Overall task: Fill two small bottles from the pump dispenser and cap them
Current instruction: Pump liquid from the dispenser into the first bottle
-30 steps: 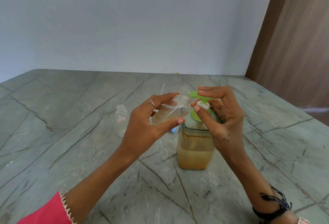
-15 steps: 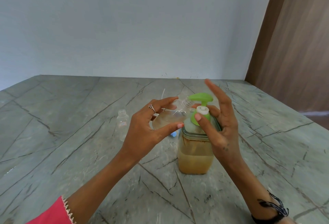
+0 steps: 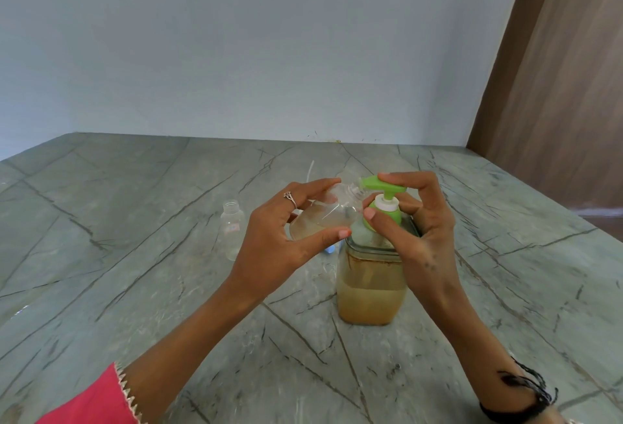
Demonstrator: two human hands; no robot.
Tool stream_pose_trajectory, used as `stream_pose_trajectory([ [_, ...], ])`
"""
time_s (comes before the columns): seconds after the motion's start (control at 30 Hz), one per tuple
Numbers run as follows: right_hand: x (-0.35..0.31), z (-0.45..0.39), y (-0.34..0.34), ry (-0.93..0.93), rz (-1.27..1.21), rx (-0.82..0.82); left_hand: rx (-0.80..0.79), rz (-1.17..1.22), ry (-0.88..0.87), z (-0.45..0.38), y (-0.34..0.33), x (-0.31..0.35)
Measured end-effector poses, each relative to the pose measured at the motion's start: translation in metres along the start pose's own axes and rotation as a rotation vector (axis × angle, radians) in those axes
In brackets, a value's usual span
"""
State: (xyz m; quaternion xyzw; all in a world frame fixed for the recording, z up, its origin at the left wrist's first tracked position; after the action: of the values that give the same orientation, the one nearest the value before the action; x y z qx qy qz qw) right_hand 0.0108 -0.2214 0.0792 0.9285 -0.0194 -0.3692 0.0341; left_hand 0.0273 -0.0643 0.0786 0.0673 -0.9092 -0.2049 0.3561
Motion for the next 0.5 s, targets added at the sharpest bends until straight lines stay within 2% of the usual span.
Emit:
stream_pose_trajectory([
  [0.5,-0.0024,-0.0006,-0.0053,0.029,0.129,-0.101,0.016,-0.011,0.006,-0.0001,0.0027,-0.0022],
])
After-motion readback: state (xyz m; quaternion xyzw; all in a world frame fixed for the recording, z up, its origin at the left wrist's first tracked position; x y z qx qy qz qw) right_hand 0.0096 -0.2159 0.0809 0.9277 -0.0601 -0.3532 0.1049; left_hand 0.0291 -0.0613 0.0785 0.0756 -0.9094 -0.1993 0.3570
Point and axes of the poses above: each hand's wrist, its own z-axis away from the middle knuckle, its own y-axis out of the back of the hand, x = y × z, the point moved 8 cm from there along -z, towards the middle knuckle, and after that the axes turned 7 degrees about -x, right-handed, at the moved point
